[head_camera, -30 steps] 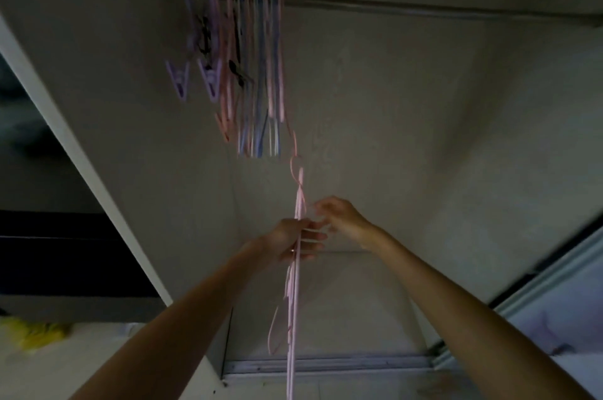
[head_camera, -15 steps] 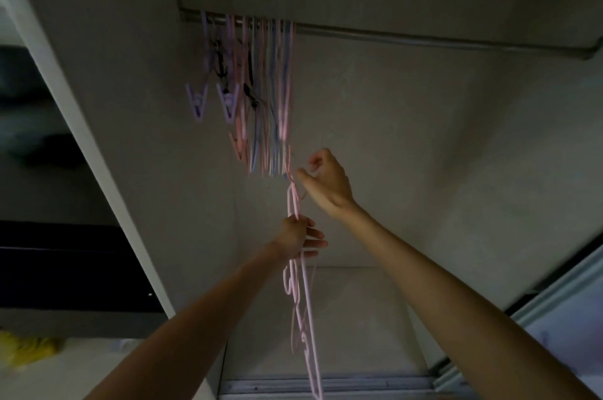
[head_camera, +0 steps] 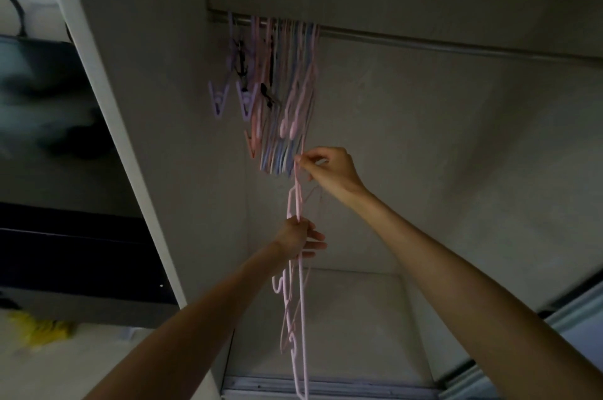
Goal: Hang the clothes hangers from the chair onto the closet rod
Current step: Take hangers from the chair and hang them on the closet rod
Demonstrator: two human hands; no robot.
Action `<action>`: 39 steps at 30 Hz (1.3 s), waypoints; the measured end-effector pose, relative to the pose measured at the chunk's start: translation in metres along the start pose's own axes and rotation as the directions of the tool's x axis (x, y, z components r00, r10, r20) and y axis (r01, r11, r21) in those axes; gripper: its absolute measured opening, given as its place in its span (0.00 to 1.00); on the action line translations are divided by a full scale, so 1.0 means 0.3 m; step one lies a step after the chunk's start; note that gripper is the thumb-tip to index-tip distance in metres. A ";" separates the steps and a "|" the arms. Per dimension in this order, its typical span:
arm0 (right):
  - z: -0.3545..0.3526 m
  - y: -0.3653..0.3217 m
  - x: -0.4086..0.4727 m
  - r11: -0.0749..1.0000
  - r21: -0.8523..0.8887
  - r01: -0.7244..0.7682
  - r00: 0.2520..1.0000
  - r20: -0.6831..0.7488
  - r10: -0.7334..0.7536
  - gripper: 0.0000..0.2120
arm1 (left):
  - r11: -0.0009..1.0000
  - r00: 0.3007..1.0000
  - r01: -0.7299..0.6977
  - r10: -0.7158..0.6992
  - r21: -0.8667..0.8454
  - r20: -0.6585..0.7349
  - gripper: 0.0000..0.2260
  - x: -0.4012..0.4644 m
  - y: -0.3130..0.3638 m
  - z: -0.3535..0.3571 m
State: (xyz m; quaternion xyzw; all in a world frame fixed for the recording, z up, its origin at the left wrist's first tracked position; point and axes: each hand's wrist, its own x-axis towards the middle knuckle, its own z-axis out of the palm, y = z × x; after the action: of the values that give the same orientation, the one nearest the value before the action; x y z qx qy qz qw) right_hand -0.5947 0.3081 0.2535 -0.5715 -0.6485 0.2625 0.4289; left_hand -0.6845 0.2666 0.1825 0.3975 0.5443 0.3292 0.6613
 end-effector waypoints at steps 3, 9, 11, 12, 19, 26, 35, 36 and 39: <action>-0.006 0.016 -0.018 0.999 0.044 -0.005 0.998 -0.057 0.007 0.08 | 1.000 1.000 -0.002 0.002 -0.002 0.006 0.15 0.010 -0.008 -0.012; 0.026 0.118 -0.016 0.983 -0.015 -0.180 0.964 -0.203 0.174 0.04 | 0.998 0.998 -0.051 0.051 -0.025 0.035 0.15 0.019 -0.017 -0.008; 0.014 0.122 0.003 0.960 -0.056 -0.273 0.954 -0.141 0.264 0.09 | 0.998 0.996 -0.054 0.056 -0.025 0.071 0.15 0.029 -0.014 -0.014; 0.006 0.122 0.013 0.952 -0.067 -0.299 0.951 -0.103 0.291 0.10 | 0.998 0.994 -0.057 0.058 -0.014 0.094 0.15 0.032 -0.013 -0.017; 0.006 0.128 0.024 0.937 -0.033 -0.348 0.937 -0.029 0.347 0.08 | 0.991 0.981 -0.031 0.005 0.132 0.192 0.16 -0.003 -0.031 -0.018; -0.057 0.149 -0.124 0.881 -0.060 -0.469 0.870 0.137 0.473 0.08 | 0.980 0.975 0.031 -0.072 0.195 0.210 0.14 -0.084 -0.039 -0.019; -0.079 0.092 -0.198 0.910 0.172 -0.376 0.923 0.148 0.354 0.14 | 0.977 0.988 -0.146 0.136 0.153 0.076 0.15 -0.111 -0.028 0.051; -0.078 0.072 -0.192 0.901 0.178 -0.395 0.915 0.168 0.368 0.15 | 0.973 0.986 -0.158 0.148 0.169 0.072 0.15 -0.110 -0.018 0.054; -0.077 0.045 -0.181 0.873 0.176 -0.455 0.882 0.225 0.415 0.19 | 0.960 0.986 -0.158 0.143 0.229 0.083 0.16 -0.104 0.019 0.065</action>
State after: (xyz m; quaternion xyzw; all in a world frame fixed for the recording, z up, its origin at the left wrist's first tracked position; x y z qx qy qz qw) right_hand -0.5691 0.2551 0.2399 -0.6249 -0.5050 0.4745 0.3596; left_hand -0.6714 0.2389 0.2037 0.5237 0.5257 0.2986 0.6002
